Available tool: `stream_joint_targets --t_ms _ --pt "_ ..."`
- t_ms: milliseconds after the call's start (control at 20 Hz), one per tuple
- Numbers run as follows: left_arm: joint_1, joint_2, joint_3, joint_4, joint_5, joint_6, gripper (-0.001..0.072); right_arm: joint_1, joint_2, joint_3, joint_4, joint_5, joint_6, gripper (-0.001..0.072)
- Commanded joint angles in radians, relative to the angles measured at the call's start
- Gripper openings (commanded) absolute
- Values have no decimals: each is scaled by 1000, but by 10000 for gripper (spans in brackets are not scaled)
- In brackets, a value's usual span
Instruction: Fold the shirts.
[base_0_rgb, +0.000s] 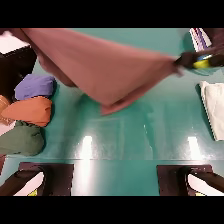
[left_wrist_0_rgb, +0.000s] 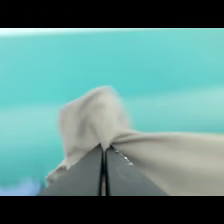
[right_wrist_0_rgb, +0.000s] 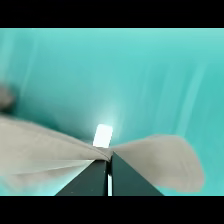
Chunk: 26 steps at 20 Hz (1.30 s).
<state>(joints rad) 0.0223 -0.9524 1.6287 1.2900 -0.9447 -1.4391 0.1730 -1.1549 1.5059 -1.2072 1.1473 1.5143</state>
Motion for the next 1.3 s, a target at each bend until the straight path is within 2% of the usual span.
stream_joint_targets --t_ms 0,250,500,600,700,850,1000,1100,1250 --pt "1 153 109 11 -16 -1 22 -113 154 149 -34 16 -27 14" --pt "1 226 249 -64 -46 -1 22 -196 250 336 -35 37 -43 13" --pt "1 200 287 -112 -126 0 22 -253 161 558 -37 158 -58 13" --pt "1 150 261 -113 -234 -1 22 -253 90 608 -35 202 -58 13" --pt "1 79 181 -113 -315 -1 22 -241 20 569 -39 214 -58 13" --pt "1 -35 -34 -121 -343 -1 22 -187 -109 443 -53 226 -68 13" --pt "1 -181 -277 -119 -283 9 23 -137 -290 335 -52 216 -69 13" --pt "1 -298 -369 -119 -156 36 23 -118 -413 320 -50 183 -68 13" --pt "1 -465 -336 -116 54 43 23 -91 -576 412 -50 149 -68 13"
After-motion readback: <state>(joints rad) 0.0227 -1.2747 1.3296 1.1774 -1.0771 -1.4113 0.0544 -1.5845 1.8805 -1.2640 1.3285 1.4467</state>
